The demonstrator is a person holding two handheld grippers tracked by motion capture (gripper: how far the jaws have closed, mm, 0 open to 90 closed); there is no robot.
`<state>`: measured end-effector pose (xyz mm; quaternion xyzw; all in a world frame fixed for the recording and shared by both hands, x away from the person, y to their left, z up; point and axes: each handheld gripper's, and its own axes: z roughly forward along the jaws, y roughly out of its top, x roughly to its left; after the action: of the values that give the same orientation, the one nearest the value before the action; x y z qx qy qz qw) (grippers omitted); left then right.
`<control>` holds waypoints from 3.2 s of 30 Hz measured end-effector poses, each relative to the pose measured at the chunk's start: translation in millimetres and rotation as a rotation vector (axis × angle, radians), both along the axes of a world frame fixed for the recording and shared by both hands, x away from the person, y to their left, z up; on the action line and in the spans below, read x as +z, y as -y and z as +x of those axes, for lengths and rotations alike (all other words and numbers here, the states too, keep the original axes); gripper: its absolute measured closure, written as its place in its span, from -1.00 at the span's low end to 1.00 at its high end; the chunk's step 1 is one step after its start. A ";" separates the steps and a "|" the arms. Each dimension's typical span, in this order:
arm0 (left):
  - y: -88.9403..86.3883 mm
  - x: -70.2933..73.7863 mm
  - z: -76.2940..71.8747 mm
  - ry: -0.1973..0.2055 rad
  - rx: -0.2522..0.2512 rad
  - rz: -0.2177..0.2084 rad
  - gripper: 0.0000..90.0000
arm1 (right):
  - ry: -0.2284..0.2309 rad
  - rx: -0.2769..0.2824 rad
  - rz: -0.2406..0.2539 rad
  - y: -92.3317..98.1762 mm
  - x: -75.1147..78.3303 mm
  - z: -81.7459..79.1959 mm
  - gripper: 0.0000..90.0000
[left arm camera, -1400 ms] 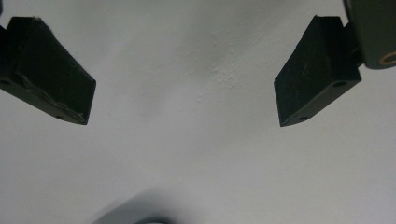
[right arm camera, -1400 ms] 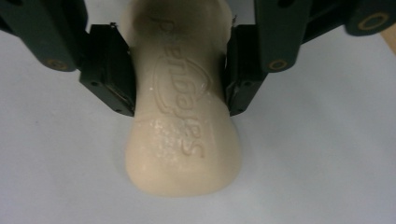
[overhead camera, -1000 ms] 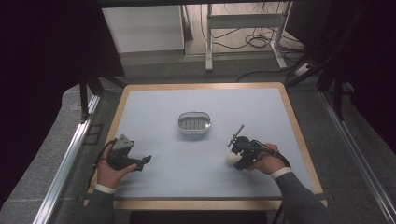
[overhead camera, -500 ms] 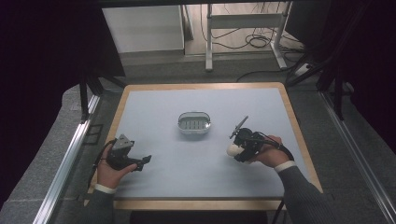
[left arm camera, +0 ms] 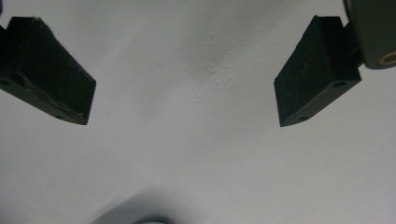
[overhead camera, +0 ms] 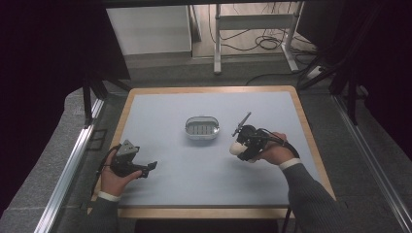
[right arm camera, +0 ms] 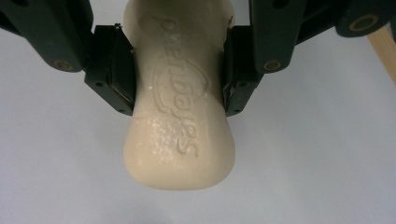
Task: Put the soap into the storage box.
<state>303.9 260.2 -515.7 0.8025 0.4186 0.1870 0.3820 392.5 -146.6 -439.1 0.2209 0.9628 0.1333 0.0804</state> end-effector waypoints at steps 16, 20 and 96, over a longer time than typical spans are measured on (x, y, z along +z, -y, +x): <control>0.1 -0.3 0.5 -0.002 -0.003 0.004 -0.87 | 0.019 0.024 0.002 -15.6 13.2 18.9 0.10; 0.3 -0.4 0.5 -0.002 -0.004 0.004 -0.87 | 0.024 0.028 0.009 -19.6 16.2 25.0 0.10; 2.9 -2.1 1.3 -0.009 -0.019 0.014 -0.87 | 0.019 0.117 0.028 -98.7 17.5 94.4 0.10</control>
<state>305.2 257.4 -517.9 0.8099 0.4113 0.1824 0.3763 486.8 -47.9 -421.6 0.1642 0.9713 0.1533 0.0784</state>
